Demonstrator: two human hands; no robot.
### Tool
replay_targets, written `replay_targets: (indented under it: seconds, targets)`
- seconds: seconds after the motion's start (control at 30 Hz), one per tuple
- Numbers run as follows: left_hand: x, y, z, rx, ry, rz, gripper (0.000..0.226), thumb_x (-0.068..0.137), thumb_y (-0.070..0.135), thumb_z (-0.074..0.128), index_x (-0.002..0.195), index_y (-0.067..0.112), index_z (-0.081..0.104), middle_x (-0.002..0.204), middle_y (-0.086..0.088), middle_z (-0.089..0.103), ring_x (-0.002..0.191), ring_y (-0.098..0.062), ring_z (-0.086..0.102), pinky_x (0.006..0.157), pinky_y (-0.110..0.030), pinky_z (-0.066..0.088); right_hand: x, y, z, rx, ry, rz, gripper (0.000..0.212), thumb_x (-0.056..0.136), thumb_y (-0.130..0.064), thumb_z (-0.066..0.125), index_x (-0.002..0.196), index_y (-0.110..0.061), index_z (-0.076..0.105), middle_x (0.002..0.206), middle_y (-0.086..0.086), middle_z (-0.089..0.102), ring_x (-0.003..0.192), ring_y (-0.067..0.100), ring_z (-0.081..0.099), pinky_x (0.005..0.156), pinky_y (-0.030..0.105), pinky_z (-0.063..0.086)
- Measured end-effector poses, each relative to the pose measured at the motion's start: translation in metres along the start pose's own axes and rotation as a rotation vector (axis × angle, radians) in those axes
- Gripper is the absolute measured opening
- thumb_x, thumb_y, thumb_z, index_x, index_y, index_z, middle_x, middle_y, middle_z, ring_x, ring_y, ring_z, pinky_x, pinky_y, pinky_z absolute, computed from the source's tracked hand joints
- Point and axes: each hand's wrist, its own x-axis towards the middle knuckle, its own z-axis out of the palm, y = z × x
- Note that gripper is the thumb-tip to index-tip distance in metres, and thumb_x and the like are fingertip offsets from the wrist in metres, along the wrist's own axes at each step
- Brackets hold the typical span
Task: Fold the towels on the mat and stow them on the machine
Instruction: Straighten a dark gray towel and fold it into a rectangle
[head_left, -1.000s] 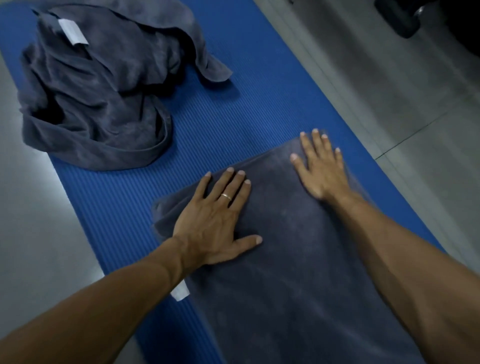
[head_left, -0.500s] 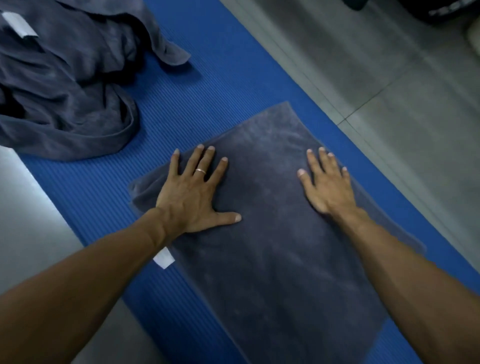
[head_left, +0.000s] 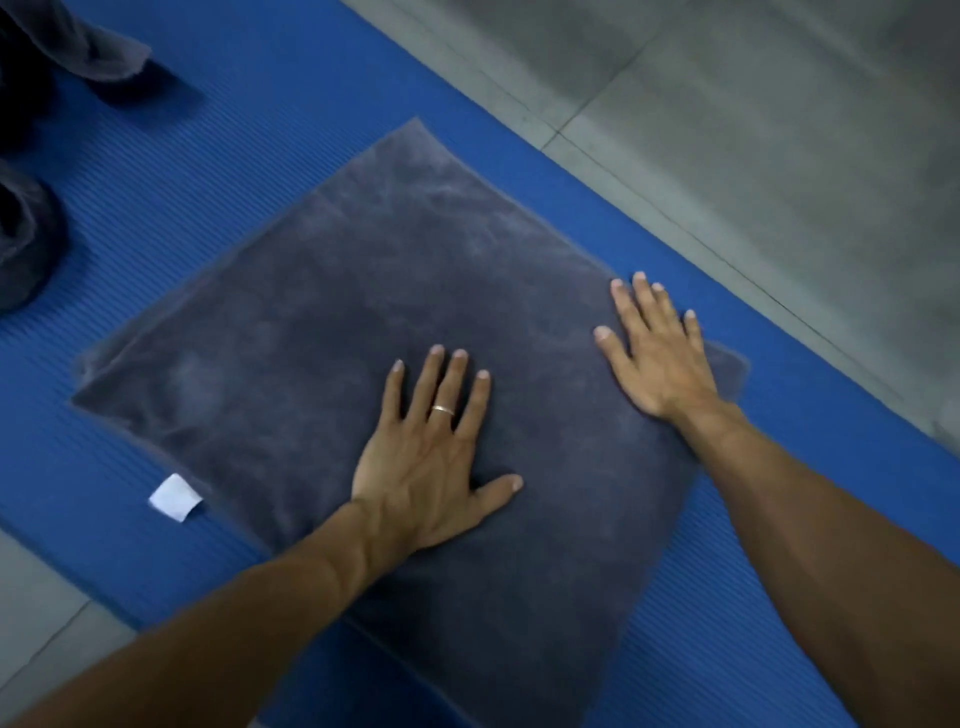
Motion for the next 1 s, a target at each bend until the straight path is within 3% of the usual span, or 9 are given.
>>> replay_targets:
  seconds: [0.1,0.27,0.37,0.43,0.5,0.63,0.8,0.9,1.0]
  targets:
    - [0.000,0.002,-0.001,0.014,0.020,-0.022,0.106,0.076,0.084,0.018,0.154,0.014,0.005,0.161,-0.015,0.001,0.148,-0.032,-0.009,0.116,-0.058,-0.004,-0.012,-0.010,-0.003,0.026,0.096,-0.044,0.065,0.100,-0.053,0.024,0.156,-0.021,0.012,0.164,0.002,0.000,0.151,0.019,-0.004,0.121,0.048,-0.002]
    - [0.000,0.004,0.003,0.059,0.027,-0.034,0.106,0.076,0.084,0.022,0.152,0.012,0.021,0.159,-0.016,0.016,0.149,-0.032,0.005,0.116,-0.060,0.005,-0.096,0.001,0.025,-0.034,0.040,-0.489,0.067,0.096,-0.055,0.026,0.154,-0.024,0.020,0.163,0.000,0.008,0.150,0.017,0.002,0.121,0.047,0.005]
    - [-0.003,0.017,-0.002,0.102,0.005,-0.043,0.094,0.081,0.071,0.027,0.149,0.005,0.030,0.155,-0.021,0.025,0.146,-0.038,0.016,0.113,-0.065,0.009,-0.074,0.052,0.021,-0.071,0.034,-0.223,0.066,0.096,-0.060,0.012,0.155,-0.032,0.003,0.163,-0.005,-0.007,0.149,0.014,-0.011,0.120,0.052,-0.005]
    - [-0.009,0.040,-0.005,0.123,0.067,0.060,0.073,0.083,0.047,0.032,0.141,0.004,0.045,0.150,-0.019,0.038,0.141,-0.039,0.031,0.110,-0.068,0.019,-0.058,0.073,0.010,-0.004,0.028,0.002,0.064,0.099,-0.056,0.015,0.156,-0.029,0.006,0.164,-0.001,-0.005,0.150,0.018,-0.008,0.119,0.053,-0.008]
    - [-0.020,0.074,0.000,0.063,0.133,0.187,0.062,0.082,0.034,0.037,0.135,0.007,0.054,0.145,-0.013,0.047,0.136,-0.034,0.041,0.108,-0.065,0.027,-0.067,0.069,0.005,0.063,0.095,0.003,0.064,0.100,-0.050,0.026,0.155,-0.021,0.015,0.164,0.005,0.003,0.151,0.023,-0.002,0.120,0.053,-0.003]
    - [-0.045,0.131,0.024,-0.018,0.025,0.222,0.084,0.085,0.068,0.038,0.144,0.008,0.042,0.152,-0.016,0.035,0.143,-0.036,0.026,0.111,-0.064,0.020,-0.121,0.064,0.027,0.033,0.040,-0.361,0.071,0.093,-0.061,0.019,0.155,-0.027,0.017,0.164,-0.001,0.006,0.151,0.020,0.000,0.120,0.055,0.008]
    - [-0.056,0.137,0.022,0.113,-0.144,0.195,0.112,0.073,0.086,0.028,0.152,0.007,0.018,0.160,-0.020,0.007,0.147,-0.040,0.000,0.112,-0.068,0.003,-0.084,0.104,0.022,0.081,-0.028,-0.021,0.059,0.100,-0.056,0.012,0.154,-0.035,0.001,0.163,-0.009,-0.012,0.150,0.016,-0.011,0.118,0.055,-0.004]
    - [-0.061,0.145,0.010,0.028,-0.095,0.198,0.088,0.076,0.069,0.041,0.141,0.009,0.044,0.150,-0.016,0.035,0.141,-0.038,0.028,0.110,-0.061,0.027,-0.080,0.103,0.015,0.132,0.055,-0.026,0.054,0.104,-0.043,0.018,0.155,-0.028,0.015,0.164,-0.002,-0.003,0.150,0.023,-0.002,0.120,0.052,0.002]
    - [-0.076,0.148,0.002,-0.073,0.090,0.195,0.040,0.074,0.041,0.050,0.098,0.013,0.066,0.112,-0.006,0.059,0.102,-0.028,0.058,0.080,-0.041,0.050,-0.111,0.101,0.020,0.269,0.201,-0.076,0.049,0.101,-0.024,0.036,0.150,-0.015,0.034,0.162,0.007,0.014,0.149,0.029,0.012,0.120,0.050,0.012]
